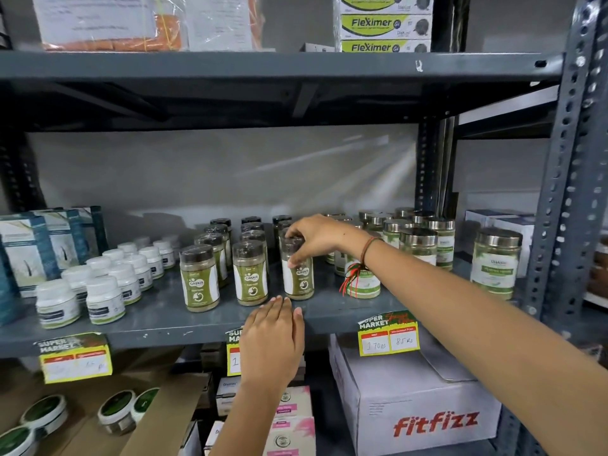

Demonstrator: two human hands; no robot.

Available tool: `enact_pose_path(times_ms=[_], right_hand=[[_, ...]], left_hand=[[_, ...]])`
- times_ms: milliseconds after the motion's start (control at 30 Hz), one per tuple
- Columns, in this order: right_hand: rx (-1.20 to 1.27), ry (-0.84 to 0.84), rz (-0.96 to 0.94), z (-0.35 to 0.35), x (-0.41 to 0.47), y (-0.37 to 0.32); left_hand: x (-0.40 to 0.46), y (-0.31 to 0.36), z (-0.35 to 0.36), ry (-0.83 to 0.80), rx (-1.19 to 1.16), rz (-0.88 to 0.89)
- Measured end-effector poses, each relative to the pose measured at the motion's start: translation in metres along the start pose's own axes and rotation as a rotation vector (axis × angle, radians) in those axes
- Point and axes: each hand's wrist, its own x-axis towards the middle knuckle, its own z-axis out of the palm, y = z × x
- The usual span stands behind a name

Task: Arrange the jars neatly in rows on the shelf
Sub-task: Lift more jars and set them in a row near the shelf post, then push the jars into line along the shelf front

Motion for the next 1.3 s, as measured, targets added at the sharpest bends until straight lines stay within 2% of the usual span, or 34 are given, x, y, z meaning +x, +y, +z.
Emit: enact_pose_path(times_ms=[233,500,667,800,900,1033,1167,1300], right_hand=[[-0.021,0.033,0.025,0.002,-0.01,-0.003],[0.139,0.376,0.025,-0.02,-0.059,0.018],[0.09,0.521,0.136,-0.033,-0.103,0.056],[-0.153,0.479,0.336,-0.037,-0.138,0.098],[-0.34,0.368,0.498,-0.042,-0.16,0.13],[-0.459,0.244,0.633,-0.049,-0.173,0.16],[-0.571,0.05,0.727,-0.05,-0.172,0.175],[-0.527,0.029,0.746,-0.048,-0.169,0.182]], left_hand=[[-0.001,0.001,-0.003,0.012,0.004,0.006],[-0.002,0.005,-0.01,-0.014,0.028,0.004],[-0.003,0.008,-0.013,-0.033,0.035,0.003],[-0.002,0.009,-0.013,-0.067,0.036,0.0],[-0.002,0.009,-0.013,-0.069,0.029,-0.007],[-0.003,0.01,-0.014,-0.069,0.031,-0.017],[-0.002,0.01,-0.013,-0.072,0.036,-0.019],[-0.002,0.011,-0.012,-0.066,0.039,-0.026]])
